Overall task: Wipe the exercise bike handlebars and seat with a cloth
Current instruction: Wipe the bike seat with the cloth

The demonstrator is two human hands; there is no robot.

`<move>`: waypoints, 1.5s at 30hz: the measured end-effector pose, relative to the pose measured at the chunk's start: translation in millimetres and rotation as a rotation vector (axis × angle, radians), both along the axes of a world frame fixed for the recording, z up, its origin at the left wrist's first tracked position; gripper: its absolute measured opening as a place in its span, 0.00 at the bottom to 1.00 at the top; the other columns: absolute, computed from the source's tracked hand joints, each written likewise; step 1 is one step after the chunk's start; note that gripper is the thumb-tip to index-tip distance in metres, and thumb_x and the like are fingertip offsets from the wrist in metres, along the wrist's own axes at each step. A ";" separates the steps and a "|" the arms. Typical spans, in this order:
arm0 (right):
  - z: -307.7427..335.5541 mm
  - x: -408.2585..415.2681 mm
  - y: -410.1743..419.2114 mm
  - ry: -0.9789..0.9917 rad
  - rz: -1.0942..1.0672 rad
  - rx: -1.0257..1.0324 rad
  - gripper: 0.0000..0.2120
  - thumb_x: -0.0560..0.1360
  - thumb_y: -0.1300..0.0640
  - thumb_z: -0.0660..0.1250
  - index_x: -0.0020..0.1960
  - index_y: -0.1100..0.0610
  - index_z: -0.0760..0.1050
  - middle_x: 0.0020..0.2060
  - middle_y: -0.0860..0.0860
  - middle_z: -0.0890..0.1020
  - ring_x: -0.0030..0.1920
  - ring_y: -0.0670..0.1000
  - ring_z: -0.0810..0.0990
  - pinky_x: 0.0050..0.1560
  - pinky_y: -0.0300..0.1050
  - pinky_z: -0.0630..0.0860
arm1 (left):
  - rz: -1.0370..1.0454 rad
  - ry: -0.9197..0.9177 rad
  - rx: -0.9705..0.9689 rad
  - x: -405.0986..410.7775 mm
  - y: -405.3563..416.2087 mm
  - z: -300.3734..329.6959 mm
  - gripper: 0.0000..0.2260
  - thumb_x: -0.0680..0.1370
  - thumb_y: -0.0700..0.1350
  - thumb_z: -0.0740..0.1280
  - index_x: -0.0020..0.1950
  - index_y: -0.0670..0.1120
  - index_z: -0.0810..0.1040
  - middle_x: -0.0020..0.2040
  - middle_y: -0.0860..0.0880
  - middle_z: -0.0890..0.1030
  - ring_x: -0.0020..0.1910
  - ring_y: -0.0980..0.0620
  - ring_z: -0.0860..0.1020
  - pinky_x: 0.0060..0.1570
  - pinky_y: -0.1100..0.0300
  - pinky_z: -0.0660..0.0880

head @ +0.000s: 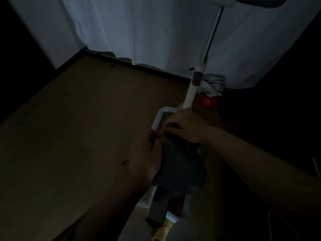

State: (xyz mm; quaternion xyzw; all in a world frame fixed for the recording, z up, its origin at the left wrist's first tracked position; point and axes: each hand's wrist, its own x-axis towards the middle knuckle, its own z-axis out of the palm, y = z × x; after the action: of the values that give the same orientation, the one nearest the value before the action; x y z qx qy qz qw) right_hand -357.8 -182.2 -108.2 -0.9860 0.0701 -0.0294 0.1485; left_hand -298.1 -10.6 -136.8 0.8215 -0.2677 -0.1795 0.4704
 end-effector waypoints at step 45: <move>1.6 -68.4 103.0 -0.237 -0.687 0.060 0.14 0.79 0.51 0.57 0.61 0.50 0.76 0.63 0.47 0.77 0.65 0.43 0.70 0.72 0.36 0.39 | -0.211 0.132 -0.184 -13.1 47.0 -0.4 0.13 0.80 0.41 0.60 0.57 0.58 0.74 0.55 0.58 0.78 0.53 0.62 0.75 0.53 0.66 0.72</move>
State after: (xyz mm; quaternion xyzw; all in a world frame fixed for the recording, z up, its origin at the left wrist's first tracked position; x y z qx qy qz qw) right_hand -426.2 -79.2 -106.6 -0.8900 0.3802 -0.1895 0.1659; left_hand -311.2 36.4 -137.2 0.7285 -0.3365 -0.2563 0.5389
